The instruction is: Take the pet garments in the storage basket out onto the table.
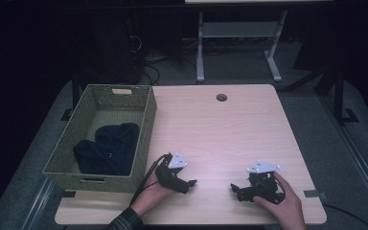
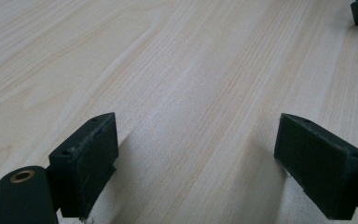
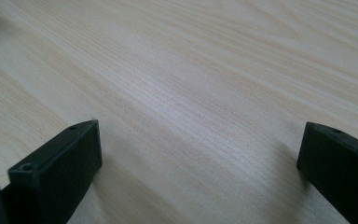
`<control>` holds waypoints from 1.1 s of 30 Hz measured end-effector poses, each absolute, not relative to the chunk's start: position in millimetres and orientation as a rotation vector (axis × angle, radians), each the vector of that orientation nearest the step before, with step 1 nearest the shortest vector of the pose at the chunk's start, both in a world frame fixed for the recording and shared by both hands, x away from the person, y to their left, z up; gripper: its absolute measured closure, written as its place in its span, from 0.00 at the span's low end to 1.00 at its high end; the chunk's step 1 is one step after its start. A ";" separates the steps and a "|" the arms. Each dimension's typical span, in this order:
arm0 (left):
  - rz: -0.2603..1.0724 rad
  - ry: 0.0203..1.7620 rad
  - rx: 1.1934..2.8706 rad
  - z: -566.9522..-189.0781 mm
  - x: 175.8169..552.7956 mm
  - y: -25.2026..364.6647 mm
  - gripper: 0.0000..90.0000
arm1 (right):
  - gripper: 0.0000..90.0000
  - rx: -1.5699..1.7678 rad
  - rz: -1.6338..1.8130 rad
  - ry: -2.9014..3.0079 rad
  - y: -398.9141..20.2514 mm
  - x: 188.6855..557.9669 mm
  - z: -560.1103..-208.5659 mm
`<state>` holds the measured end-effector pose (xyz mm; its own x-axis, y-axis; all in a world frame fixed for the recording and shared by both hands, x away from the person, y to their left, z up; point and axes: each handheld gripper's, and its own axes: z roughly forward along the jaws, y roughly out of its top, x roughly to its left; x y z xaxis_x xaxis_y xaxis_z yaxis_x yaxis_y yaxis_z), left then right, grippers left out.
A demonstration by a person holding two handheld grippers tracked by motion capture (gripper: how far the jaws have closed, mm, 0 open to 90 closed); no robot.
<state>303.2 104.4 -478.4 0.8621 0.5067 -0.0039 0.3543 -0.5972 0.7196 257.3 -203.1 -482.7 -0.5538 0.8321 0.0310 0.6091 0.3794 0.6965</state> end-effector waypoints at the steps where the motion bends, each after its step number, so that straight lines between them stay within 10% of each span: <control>1: 0.258 0.620 2.270 -478.4 303.2 104.4 0.14 | 0.00 1.261 0.964 2.319 -203.1 257.3 -482.7; 33: 0.216 0.639 2.255 -448.9 308.7 100.3 0.15 | 0.00 1.257 0.967 2.321 -203.2 257.3 -482.7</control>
<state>308.7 100.3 -448.9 0.8601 0.5084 -0.0421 0.3782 -0.5801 0.7214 257.3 -203.2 -482.7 -0.5569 0.8300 0.0318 0.6070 0.3805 0.6977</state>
